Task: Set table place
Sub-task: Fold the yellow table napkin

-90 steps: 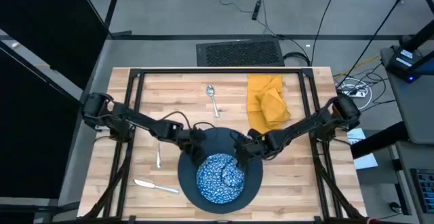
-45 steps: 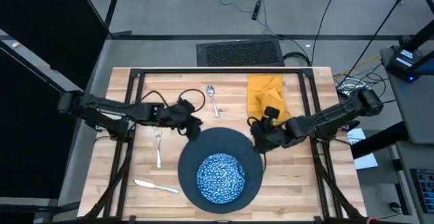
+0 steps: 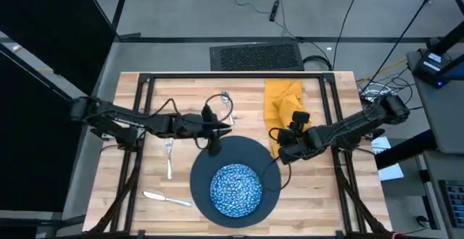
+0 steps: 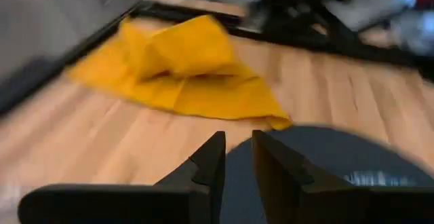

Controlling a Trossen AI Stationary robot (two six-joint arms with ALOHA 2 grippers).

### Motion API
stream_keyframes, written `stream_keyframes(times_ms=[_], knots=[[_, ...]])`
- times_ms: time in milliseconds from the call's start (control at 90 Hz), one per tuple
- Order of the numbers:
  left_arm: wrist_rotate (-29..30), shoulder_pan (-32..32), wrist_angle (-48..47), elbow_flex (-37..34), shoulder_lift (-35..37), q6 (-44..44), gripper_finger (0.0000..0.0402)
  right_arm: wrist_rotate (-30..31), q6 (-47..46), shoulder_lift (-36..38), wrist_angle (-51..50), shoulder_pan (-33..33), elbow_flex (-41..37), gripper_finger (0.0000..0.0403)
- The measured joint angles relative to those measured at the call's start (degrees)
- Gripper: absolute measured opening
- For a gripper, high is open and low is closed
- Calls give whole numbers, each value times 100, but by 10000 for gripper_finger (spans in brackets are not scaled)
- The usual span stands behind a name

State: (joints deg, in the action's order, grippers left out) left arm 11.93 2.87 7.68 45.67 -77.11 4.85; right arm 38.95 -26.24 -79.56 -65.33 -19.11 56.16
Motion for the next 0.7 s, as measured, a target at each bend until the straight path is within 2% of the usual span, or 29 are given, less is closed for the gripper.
stream_keyframes(times_ms=[144,333,444,589,700], knots=[[365,-74,-733,-2,687,-346,59,5,-264,399,-80,0,0,128],[511,-9,-936,-122,1565,-625,59,21,-1288,1015,99,-124,-14,128],[599,-12,-1073,-366,1755,-563,59,115,-1426,1191,444,-214,-247,128],[1606,-126,-1142,-603,1731,-537,59,417,-964,1190,1101,-269,-852,128],[2337,-240,-1076,-614,1644,-532,59,467,-378,1111,1957,-75,-1276,128]])
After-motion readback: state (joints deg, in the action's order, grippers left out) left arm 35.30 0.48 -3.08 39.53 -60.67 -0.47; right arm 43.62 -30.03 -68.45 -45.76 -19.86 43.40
